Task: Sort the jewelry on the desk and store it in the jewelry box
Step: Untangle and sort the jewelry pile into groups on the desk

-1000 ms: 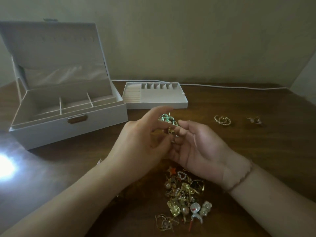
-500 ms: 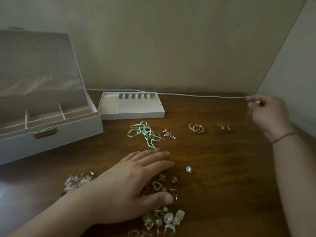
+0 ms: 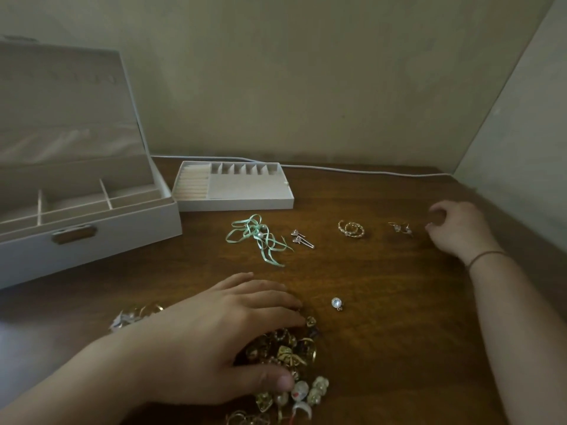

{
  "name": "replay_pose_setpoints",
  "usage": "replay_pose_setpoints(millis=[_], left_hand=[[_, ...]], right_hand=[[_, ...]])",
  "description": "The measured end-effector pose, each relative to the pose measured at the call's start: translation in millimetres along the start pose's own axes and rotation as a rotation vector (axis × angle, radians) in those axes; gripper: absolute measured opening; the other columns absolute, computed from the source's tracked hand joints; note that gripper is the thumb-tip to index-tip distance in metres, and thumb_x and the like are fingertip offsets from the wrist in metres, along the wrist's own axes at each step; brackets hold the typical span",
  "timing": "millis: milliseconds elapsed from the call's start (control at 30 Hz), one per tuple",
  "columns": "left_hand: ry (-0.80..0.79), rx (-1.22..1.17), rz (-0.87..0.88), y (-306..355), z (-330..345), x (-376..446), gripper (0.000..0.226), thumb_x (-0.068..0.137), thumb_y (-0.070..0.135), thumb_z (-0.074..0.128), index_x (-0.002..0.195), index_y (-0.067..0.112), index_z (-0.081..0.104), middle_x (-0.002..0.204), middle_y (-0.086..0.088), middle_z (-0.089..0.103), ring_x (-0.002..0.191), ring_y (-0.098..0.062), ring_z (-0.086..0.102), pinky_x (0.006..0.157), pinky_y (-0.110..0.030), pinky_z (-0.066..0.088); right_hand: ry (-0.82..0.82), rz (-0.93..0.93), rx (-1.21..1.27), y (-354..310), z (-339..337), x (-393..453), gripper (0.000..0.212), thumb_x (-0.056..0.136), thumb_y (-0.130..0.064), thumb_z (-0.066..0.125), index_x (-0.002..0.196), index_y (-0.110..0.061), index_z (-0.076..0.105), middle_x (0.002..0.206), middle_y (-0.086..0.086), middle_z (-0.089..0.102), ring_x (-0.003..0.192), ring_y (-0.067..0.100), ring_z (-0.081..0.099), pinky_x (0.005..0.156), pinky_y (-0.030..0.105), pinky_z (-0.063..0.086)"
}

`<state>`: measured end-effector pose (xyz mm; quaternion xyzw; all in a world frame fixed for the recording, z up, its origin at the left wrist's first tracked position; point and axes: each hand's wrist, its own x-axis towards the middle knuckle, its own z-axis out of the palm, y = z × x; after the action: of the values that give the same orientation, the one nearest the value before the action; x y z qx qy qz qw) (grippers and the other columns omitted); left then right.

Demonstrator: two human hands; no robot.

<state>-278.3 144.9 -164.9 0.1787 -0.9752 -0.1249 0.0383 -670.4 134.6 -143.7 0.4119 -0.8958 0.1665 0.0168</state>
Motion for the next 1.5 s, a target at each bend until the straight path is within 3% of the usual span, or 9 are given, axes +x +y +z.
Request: replay_pose_setpoints(millis=[100,267,333,733,867,967,1067,1233,1500], left_hand=[[0.041,-0.007,0.034,2.4,-10.8,-4.5,0.065,0.086,0.082,0.035,0.139,0.046,0.045,0.146,0.033,0.037,0.138,0.017,0.017,0.115,-0.016,0.006],[0.071,-0.029,0.016,-1.3,-22.9,-11.9,0.049,0.089,0.069,0.047,0.125,0.039,0.061,0.133,0.029,0.053,0.128,0.012,0.039,0.111,-0.025,0.033],[0.079,-0.04,-0.012,-5.0,-26.3,-15.0,0.039,0.089,0.061,0.053,0.117,0.037,0.065,0.129,0.027,0.055,0.124,0.011,0.042,0.109,-0.024,0.036],[0.053,-0.133,-0.277,-32.9,-51.1,-39.5,0.026,0.076,0.026,0.058,0.095,0.035,0.073,0.107,0.021,0.066,0.099,0.003,0.062,0.081,-0.015,0.049],[0.224,-0.157,-0.408,-43.0,-61.0,-50.5,0.019,0.084,0.028,0.06,0.096,0.038,0.07,0.092,0.021,0.068,0.087,0.007,0.063,0.072,-0.006,0.044],[0.397,-0.258,-0.472,-46.7,-64.8,-51.2,0.017,0.09,0.027,0.067,0.104,0.033,0.072,0.096,0.013,0.073,0.089,0.002,0.066,0.079,-0.017,0.047],[0.452,-0.691,-0.44,-38.8,-68.3,-49.1,0.024,0.086,0.035,0.072,0.108,0.027,0.072,0.105,0.002,0.075,0.098,-0.013,0.071,0.086,-0.036,0.055],[0.419,-0.578,-0.445,-29.4,-56.8,-36.5,0.025,0.083,0.038,0.074,0.105,0.025,0.075,0.089,0.014,0.076,0.085,0.002,0.07,0.077,-0.019,0.055],[0.486,-0.516,-0.384,-31.0,-55.6,-35.8,0.003,0.084,0.027,0.076,0.081,0.028,0.074,0.063,0.017,0.067,0.058,0.005,0.058,0.057,-0.01,0.042]], right_hand=[[0.013,-0.23,0.011,-22.7,-30.7,-26.1,0.018,0.086,-0.023,0.069,0.102,-0.029,0.066,0.12,0.008,0.06,0.103,0.027,0.059,0.084,0.033,0.046],[-0.641,-0.718,-0.024,-82.7,-63.2,-109.8,0.018,0.081,-0.036,0.073,0.095,-0.045,0.064,0.083,-0.018,0.063,0.078,-0.003,0.057,0.069,0.018,0.044],[-0.714,-0.811,-0.075,-96.8,-59.9,-131.4,0.023,0.083,-0.034,0.072,0.1,-0.047,0.062,0.085,-0.019,0.06,0.079,-0.005,0.055,0.069,0.02,0.045],[-0.716,-0.818,-0.196,-111.1,-35.0,-137.9,0.012,0.085,-0.029,0.07,0.088,-0.039,0.064,0.09,-0.015,0.061,0.084,0.002,0.058,0.077,0.027,0.053],[-0.716,-0.84,-0.176,-112.4,-32.4,-138.4,0.014,0.085,-0.03,0.069,0.089,-0.042,0.061,0.085,-0.013,0.061,0.08,0.0,0.057,0.073,0.026,0.052],[-0.532,-0.9,0.115,-119.1,-29.8,-141.7,0.015,0.08,-0.031,0.071,0.084,-0.042,0.062,0.084,-0.017,0.063,0.084,-0.009,0.054,0.064,0.018,0.045],[-0.395,-0.87,0.571,-139.9,-21.1,-159.0,0.014,0.072,-0.031,0.075,0.08,-0.034,0.065,0.084,-0.021,0.066,0.074,-0.002,0.06,0.057,0.014,0.047],[-0.286,-0.78,0.823,-171.4,-1.4,-182.1,0.017,0.073,-0.025,0.08,0.083,-0.025,0.067,0.074,-0.006,0.069,0.067,0.002,0.064,0.056,0.012,0.048],[-0.245,-0.732,0.898,-171.7,-7.3,-195.8,0.01,0.08,-0.024,0.075,0.085,-0.03,0.069,0.08,-0.018,0.072,0.072,0.001,0.067,0.059,0.015,0.048]])
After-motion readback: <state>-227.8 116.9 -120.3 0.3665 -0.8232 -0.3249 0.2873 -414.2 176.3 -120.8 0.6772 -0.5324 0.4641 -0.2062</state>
